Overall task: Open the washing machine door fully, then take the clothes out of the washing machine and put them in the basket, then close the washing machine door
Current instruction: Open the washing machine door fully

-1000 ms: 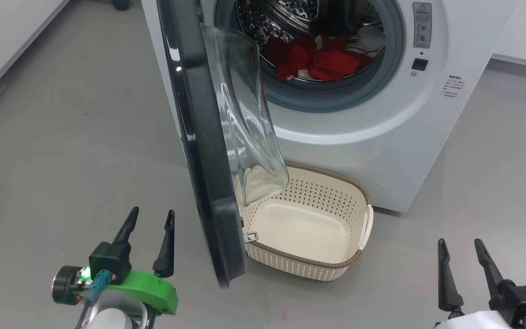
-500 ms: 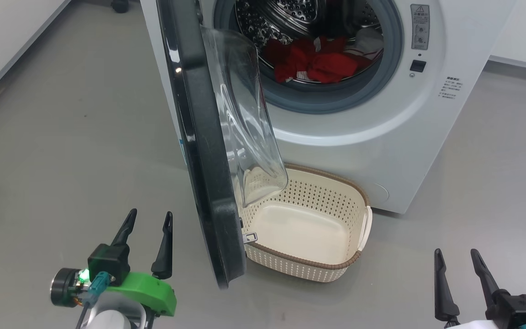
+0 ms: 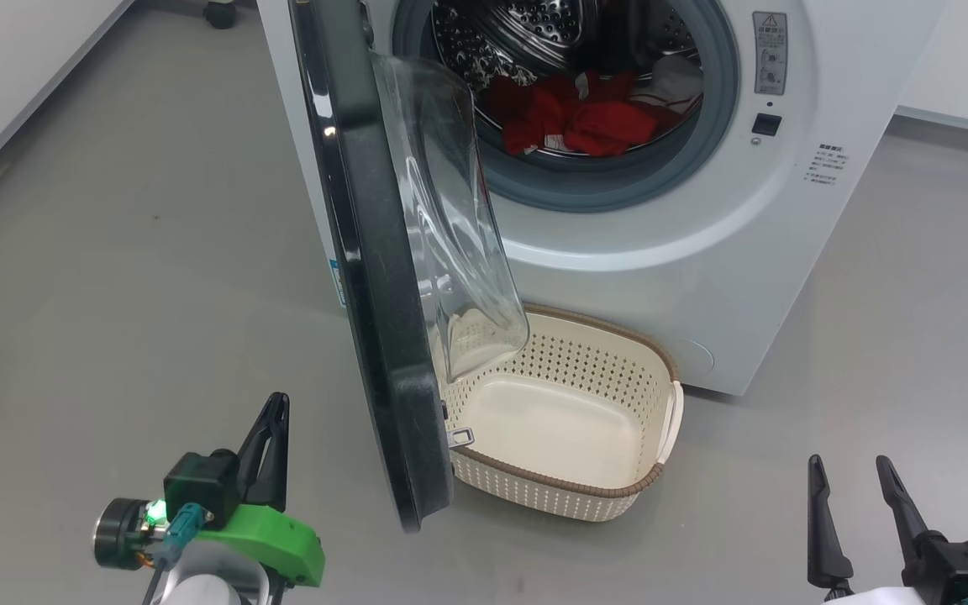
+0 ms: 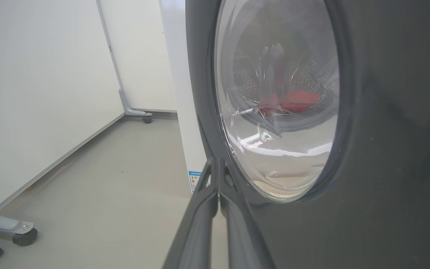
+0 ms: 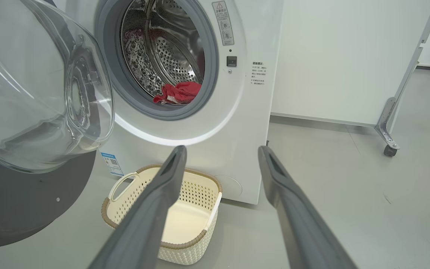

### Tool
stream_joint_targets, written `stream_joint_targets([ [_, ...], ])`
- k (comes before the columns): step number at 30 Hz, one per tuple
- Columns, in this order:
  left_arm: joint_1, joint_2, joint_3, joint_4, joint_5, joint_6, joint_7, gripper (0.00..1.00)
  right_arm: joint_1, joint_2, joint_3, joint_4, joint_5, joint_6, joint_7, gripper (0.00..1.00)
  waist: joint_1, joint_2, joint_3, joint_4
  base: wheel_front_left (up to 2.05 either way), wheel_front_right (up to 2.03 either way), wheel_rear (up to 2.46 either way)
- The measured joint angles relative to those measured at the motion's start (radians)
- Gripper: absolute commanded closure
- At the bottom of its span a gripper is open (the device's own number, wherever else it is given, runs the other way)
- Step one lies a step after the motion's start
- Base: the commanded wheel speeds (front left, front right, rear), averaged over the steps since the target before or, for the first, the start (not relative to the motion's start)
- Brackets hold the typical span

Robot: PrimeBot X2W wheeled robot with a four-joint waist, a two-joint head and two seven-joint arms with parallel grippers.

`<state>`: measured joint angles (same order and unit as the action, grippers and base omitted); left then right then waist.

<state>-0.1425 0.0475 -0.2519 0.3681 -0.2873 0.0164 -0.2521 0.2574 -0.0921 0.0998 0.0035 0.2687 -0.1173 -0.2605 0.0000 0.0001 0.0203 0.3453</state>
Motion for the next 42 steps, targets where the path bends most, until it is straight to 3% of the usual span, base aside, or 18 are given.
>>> stream_joint_targets([
  [11, -0.002, -0.001, 0.034, -0.081, 0.005, 0.004, 0.000, 1.00, 0.003, 0.008, -0.010, -0.004, -0.009, 0.001, 0.000, 0.00, 0.0000, 0.0000, -0.003, 0.002, 0.00, 0.00, 0.00],
  [22, -0.091, -0.002, 0.078, -0.389, 0.049, 0.013, -0.005, 1.00, 0.003, 0.019, -0.023, -0.010, -0.020, 0.002, 0.000, 0.00, 0.0000, 0.0000, -0.004, 0.012, 0.00, 0.00, 0.00],
  [27, -0.106, -0.003, 0.006, -0.541, 0.069, -0.024, -0.006, 1.00, 0.004, 0.024, -0.025, -0.010, -0.025, 0.003, 0.000, 0.00, 0.0000, 0.0000, -0.008, 0.016, 0.00, 0.00, 0.00],
  [34, -0.086, -0.002, -0.173, -0.600, 0.047, -0.113, 0.003, 1.00, 0.004, 0.029, -0.028, -0.008, -0.025, 0.013, 0.000, 0.00, 0.0000, -0.0001, -0.013, 0.017, 0.00, 0.00, 0.00],
  [42, -0.001, 0.001, -0.357, -0.608, -0.049, -0.129, 0.130, 1.00, 0.004, 0.031, -0.027, -0.004, -0.026, 0.020, 0.000, 0.00, 0.0000, 0.0000, -0.010, 0.015, 0.00, 0.00, 0.00],
])
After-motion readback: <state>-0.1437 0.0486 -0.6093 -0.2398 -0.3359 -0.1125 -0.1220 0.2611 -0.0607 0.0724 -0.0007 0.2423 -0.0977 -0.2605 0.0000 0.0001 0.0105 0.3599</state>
